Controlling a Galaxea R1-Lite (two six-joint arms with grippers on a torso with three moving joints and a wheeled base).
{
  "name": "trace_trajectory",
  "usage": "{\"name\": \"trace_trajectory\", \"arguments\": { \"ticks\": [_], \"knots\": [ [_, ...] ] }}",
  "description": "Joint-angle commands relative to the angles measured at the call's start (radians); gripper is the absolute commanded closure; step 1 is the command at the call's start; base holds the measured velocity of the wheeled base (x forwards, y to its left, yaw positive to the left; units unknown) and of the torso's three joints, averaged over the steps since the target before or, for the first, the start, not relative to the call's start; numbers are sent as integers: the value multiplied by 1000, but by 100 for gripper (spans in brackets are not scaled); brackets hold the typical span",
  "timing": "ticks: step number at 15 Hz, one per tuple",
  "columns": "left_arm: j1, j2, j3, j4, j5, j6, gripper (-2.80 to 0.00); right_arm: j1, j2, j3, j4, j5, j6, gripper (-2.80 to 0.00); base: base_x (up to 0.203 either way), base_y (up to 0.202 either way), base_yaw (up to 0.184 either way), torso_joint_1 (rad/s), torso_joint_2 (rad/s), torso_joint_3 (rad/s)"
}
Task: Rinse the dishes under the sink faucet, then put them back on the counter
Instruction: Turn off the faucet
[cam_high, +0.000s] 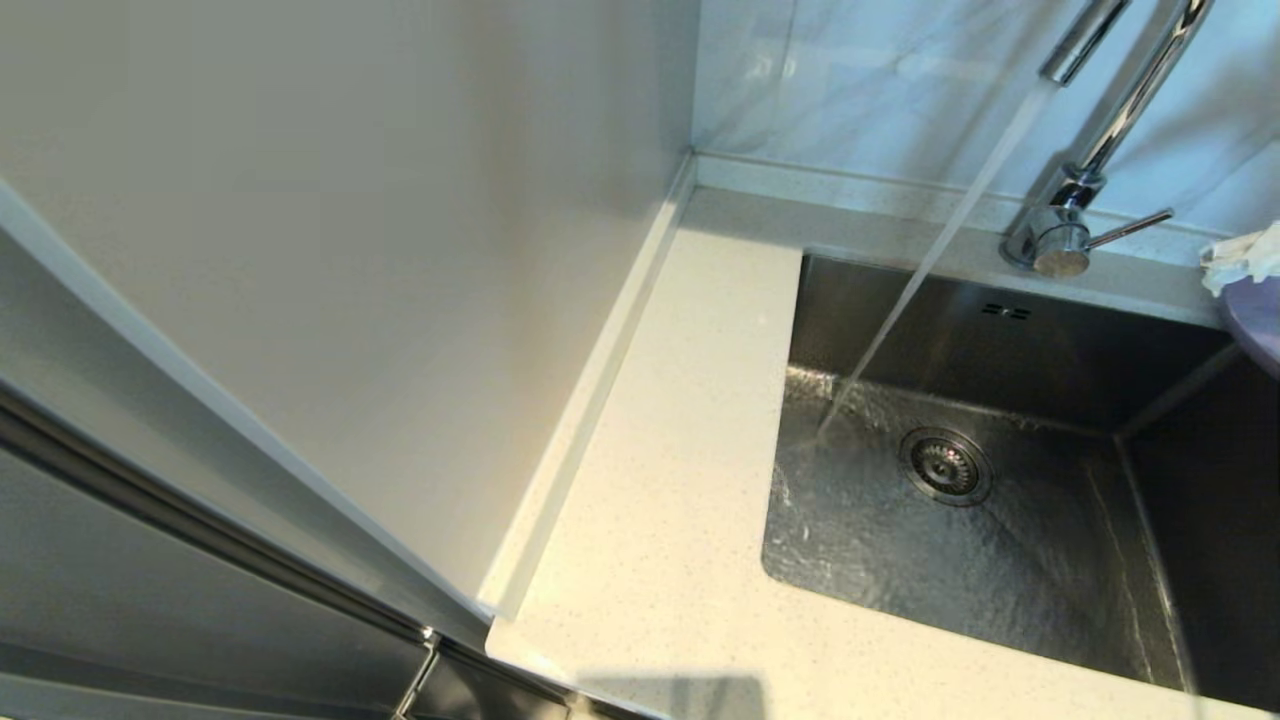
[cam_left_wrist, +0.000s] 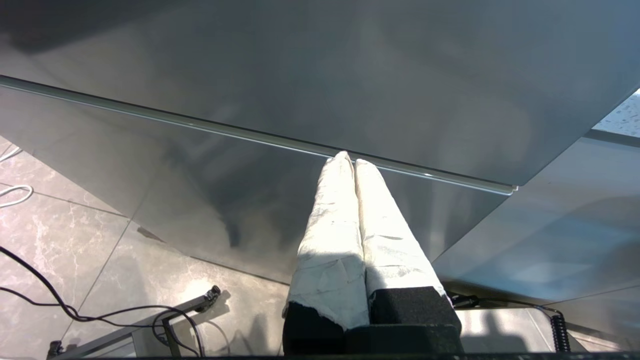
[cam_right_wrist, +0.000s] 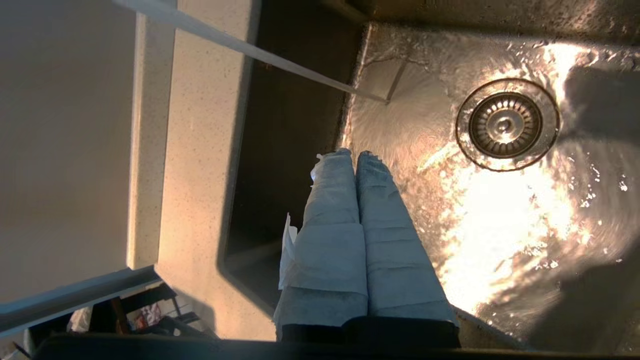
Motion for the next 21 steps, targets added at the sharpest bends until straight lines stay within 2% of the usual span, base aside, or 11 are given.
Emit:
{"name": "trace_trajectory", "arguments": {
  "ticks": [1, 10, 12, 15, 16, 21],
  "knots": [
    [0, 0, 0, 0, 0, 0, 0, -1, 53, 0, -24, 7, 0, 0, 0, 0, 0, 0, 0, 0],
    [0, 0, 0, 0, 0, 0, 0, 10, 156, 0, -197, 28, 11, 0, 0, 0, 0, 0, 0, 0],
    [0, 0, 0, 0, 0, -1, 0, 19, 164, -2, -256, 28, 80, 0, 0, 0, 0, 0, 0, 0],
    [0, 0, 0, 0, 0, 0, 0, 27, 163, -2, -425, 28, 268, 0, 0, 0, 0, 0, 0, 0],
    [0, 0, 0, 0, 0, -1, 0, 32, 164, -2, -466, 28, 295, 0, 0, 0, 0, 0, 0, 0],
    [0, 0, 0, 0, 0, -1, 0, 38, 179, -2, -593, 27, 299, 0, 0, 0, 0, 0, 0, 0]
  ]
}}
